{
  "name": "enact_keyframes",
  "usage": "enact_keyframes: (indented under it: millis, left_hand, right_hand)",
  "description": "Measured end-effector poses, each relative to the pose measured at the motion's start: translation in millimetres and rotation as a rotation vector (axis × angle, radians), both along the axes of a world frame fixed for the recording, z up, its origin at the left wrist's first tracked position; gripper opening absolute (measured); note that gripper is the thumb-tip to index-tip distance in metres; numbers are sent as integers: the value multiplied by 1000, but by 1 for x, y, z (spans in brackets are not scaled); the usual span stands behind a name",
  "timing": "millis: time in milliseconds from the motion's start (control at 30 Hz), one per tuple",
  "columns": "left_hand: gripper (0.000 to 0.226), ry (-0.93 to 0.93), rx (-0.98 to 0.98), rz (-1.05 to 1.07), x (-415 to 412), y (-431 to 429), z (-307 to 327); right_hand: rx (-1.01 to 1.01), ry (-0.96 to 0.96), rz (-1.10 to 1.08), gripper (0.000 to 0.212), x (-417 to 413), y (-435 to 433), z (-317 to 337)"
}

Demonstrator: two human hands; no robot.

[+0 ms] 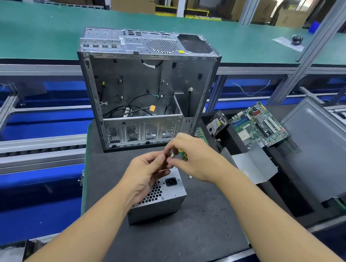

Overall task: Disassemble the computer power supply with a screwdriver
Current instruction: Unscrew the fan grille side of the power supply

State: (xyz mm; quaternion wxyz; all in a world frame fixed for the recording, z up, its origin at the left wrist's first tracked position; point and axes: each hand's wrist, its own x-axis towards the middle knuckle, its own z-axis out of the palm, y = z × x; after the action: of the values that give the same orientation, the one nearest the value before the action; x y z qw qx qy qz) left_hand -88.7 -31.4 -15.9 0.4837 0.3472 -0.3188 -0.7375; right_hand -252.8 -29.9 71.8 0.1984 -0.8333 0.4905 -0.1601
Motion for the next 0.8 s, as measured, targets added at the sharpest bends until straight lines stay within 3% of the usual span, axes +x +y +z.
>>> enact_keyframes:
  millis: [300, 533, 667, 800]
  left_hand:
    - [20, -109, -8, -61, -30, -10, 10]
    - [23, -117, 120, -179, -96, -17, 25]
    - [28, -373, -41, -339, -136, -22, 23]
    - [23, -663, -133, -509, -181, -26, 2]
  right_hand:
    - [-122, -92, -145, 7, -25, -5, -14]
    - [-122, -141, -293, 4, -89, -1, -21]
    - [-27, -139, -483, 5, -138, 7, -38]
    - [213, 53, -642, 3, -190, 6, -54]
